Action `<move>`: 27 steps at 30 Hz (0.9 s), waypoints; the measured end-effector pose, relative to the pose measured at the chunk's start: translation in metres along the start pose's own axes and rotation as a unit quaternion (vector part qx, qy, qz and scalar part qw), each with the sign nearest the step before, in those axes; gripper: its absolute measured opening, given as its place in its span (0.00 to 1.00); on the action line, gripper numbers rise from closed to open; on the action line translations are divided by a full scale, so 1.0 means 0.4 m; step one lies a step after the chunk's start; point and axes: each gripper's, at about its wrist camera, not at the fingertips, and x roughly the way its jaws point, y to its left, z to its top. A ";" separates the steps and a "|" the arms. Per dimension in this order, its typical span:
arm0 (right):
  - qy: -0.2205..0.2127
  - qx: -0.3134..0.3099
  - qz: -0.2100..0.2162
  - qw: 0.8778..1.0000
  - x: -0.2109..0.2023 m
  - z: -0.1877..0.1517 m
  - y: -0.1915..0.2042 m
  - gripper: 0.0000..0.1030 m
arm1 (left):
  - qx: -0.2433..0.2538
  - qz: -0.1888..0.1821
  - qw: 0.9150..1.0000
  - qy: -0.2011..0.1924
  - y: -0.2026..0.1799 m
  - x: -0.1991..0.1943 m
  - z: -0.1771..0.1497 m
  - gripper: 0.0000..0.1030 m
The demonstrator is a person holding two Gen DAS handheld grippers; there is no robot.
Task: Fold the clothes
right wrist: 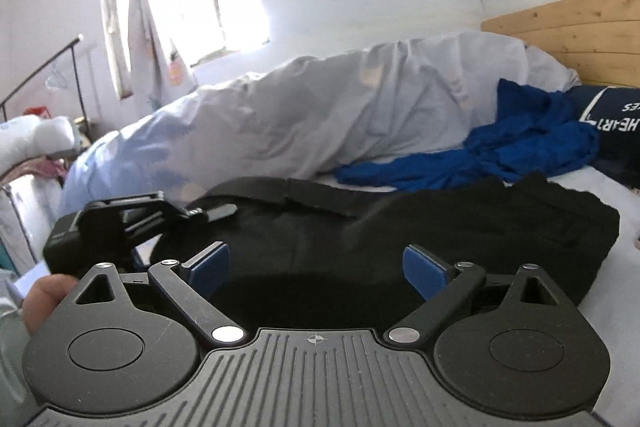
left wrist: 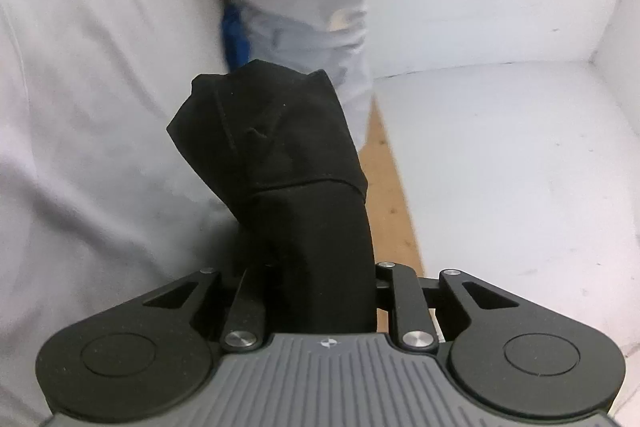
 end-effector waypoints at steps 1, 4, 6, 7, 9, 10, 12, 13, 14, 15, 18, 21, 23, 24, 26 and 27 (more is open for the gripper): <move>-0.002 0.002 0.004 1.000 -0.002 0.004 0.011 0.92 | 0.004 -0.008 1.000 -0.006 -0.011 -0.015 -0.002 0.21; -0.007 0.007 0.020 1.000 0.006 0.011 0.038 0.92 | 0.008 -0.024 0.999 -0.034 -0.026 -0.080 0.006 0.20; -0.009 0.008 0.034 0.999 0.012 0.013 0.060 0.92 | 0.010 -0.027 0.998 -0.060 -0.024 -0.139 0.024 0.20; -0.009 0.009 0.041 0.999 0.017 0.014 0.070 0.92 | 0.009 -0.018 0.997 -0.075 -0.016 -0.177 0.038 0.21; -0.010 0.006 0.052 0.999 0.036 0.016 0.088 0.93 | 0.023 0.033 0.995 -0.094 0.002 -0.232 0.071 0.24; -0.007 0.001 0.056 0.998 0.049 0.012 0.097 0.95 | 0.037 0.084 0.991 -0.094 0.014 -0.249 0.087 0.28; 0.004 -0.010 0.054 0.998 0.084 -0.002 0.113 0.95 | 0.066 0.209 0.972 -0.078 0.037 -0.244 0.103 0.43; 0.012 -0.015 0.050 0.999 0.104 -0.007 0.118 0.95 | 0.081 0.276 0.956 -0.066 0.048 -0.233 0.106 0.48; 0.020 -0.020 0.047 0.998 0.123 -0.012 0.123 0.95 | 0.093 0.320 0.941 -0.057 0.058 -0.223 0.107 0.51; 0.025 -0.030 0.044 0.998 0.143 -0.019 0.130 0.95 | 0.102 0.325 0.939 -0.057 0.060 -0.217 0.102 0.55; 0.021 -0.044 0.037 0.998 0.201 -0.022 0.136 0.99 | 0.139 0.351 0.925 -0.053 0.016 -0.193 0.103 0.73; 0.017 -0.047 0.031 0.998 0.264 -0.011 0.124 1.00 | 0.192 0.388 0.898 -0.083 -0.061 -0.221 0.107 0.90; 0.018 -0.056 0.030 0.998 0.314 -0.007 0.112 1.00 | 0.221 0.401 0.880 -0.127 -0.116 -0.319 0.087 0.98; 0.021 -0.064 0.029 0.997 0.345 -0.009 0.107 1.00 | 0.234 0.390 0.879 -0.142 -0.135 -0.318 0.084 1.00; 0.030 -0.083 0.034 0.996 0.406 -0.018 0.099 1.00 | 0.251 0.350 0.888 -0.161 -0.165 -0.303 0.072 1.00; 0.033 -0.091 0.037 0.995 0.434 -0.023 0.098 1.00 | 0.257 0.334 0.893 -0.160 -0.178 -0.288 0.067 1.00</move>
